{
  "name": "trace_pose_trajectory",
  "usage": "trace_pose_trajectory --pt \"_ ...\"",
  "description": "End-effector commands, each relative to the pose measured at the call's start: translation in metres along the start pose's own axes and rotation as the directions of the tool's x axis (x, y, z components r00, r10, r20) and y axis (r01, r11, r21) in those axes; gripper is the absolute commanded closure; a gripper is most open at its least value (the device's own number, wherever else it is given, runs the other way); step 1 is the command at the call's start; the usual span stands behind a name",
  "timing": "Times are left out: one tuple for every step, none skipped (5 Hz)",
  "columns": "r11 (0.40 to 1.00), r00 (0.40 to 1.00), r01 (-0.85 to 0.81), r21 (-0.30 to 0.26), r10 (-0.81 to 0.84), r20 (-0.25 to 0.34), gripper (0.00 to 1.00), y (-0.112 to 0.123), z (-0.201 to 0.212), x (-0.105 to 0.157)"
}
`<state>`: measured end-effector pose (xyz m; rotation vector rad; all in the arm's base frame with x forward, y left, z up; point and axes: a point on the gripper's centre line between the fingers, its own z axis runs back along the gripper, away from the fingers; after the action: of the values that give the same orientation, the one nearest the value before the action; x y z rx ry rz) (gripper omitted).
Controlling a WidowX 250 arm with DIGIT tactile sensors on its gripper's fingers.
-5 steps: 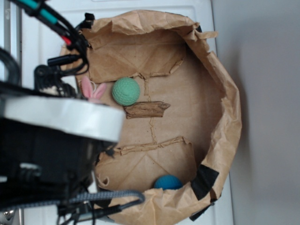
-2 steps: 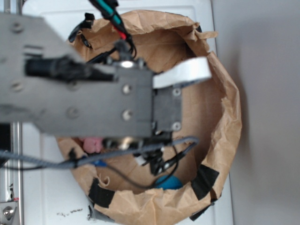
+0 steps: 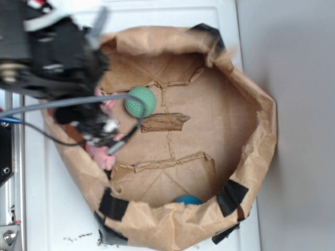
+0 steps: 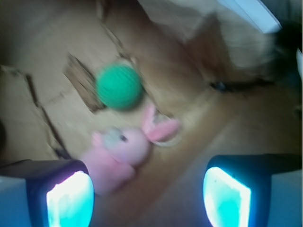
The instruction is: Grab the green ball.
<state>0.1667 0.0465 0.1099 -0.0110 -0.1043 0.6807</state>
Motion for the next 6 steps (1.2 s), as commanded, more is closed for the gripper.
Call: trace_pose_trajectory --pt "1.000 1.000 -0.025 0.002 0.025 0.016 0.00 0.010 0.004 0.004" --pt "1.000 1.000 -0.025 0.002 0.025 0.016 0.00 0.010 0.004 0.004" --pt "1.000 1.000 -0.025 0.002 0.025 0.016 0.00 0.010 0.004 0.004" --pt "1.000 0.999 -0.023 0.010 0.023 0.029 0.00 -0.042 -0.026 0.022" --pt "0.998 0.999 -0.042 0.035 0.041 0.036 0.00 -0.084 -0.025 0.044" --pt "0.997 0.997 -0.065 0.052 0.062 0.049 0.00 -0.102 -0.015 0.050"
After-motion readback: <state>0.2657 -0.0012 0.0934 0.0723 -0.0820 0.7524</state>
